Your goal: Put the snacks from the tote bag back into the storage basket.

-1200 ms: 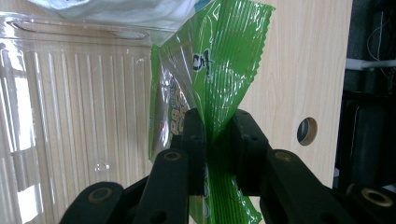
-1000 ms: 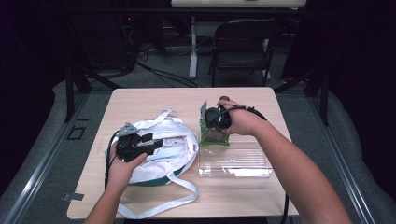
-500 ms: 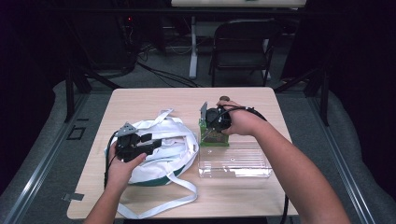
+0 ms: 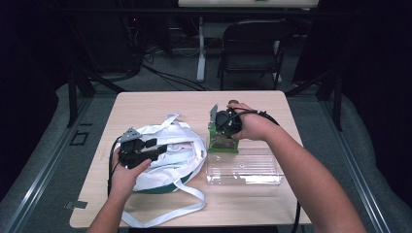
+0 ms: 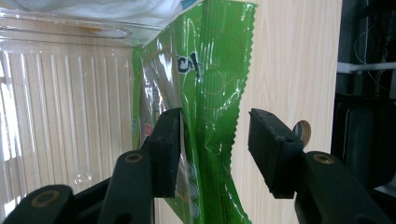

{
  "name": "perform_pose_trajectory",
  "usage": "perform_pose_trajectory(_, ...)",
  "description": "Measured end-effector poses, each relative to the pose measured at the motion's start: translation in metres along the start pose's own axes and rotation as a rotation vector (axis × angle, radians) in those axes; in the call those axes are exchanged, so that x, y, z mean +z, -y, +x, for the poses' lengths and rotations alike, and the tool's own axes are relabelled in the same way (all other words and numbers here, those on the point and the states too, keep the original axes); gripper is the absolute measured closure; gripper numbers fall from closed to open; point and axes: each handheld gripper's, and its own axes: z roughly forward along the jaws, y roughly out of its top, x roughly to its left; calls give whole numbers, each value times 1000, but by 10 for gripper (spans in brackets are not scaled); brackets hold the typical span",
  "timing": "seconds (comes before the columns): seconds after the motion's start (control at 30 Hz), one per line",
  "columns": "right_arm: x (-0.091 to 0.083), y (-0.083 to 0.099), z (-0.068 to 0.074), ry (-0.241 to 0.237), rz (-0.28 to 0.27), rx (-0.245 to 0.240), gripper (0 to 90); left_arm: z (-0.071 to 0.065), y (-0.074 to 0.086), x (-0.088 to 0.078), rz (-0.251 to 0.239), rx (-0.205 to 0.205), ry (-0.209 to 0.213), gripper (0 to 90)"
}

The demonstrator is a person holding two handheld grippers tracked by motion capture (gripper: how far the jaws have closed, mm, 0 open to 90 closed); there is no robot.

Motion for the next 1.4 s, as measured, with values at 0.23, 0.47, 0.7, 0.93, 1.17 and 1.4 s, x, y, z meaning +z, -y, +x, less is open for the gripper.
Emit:
perform_pose_trajectory(0.23,-4,1,-1,-6,-10,25,500,0,0,0,3,6,-4,448)
perform_pose_trajectory(0.47,-8,2,-2,-4,-22,41,489,-1,0,-1,2,6,-10,448)
perform_pose_trajectory(0.7,-9,3,-3,-1,-26,45,482,-1,1,-1,-2,4,-8,448)
perform_pose_trajectory(0.93,-10,3,-3,0,-30,47,476,-1,1,-1,-4,3,-9,448)
perform_pose_trajectory(1.17,-12,2,-2,-1,-34,47,474,0,1,-2,-6,0,-10,448)
perform_pose_trajectory(1.4,-15,2,-3,1,-40,52,466,0,0,-4,-8,0,-13,448)
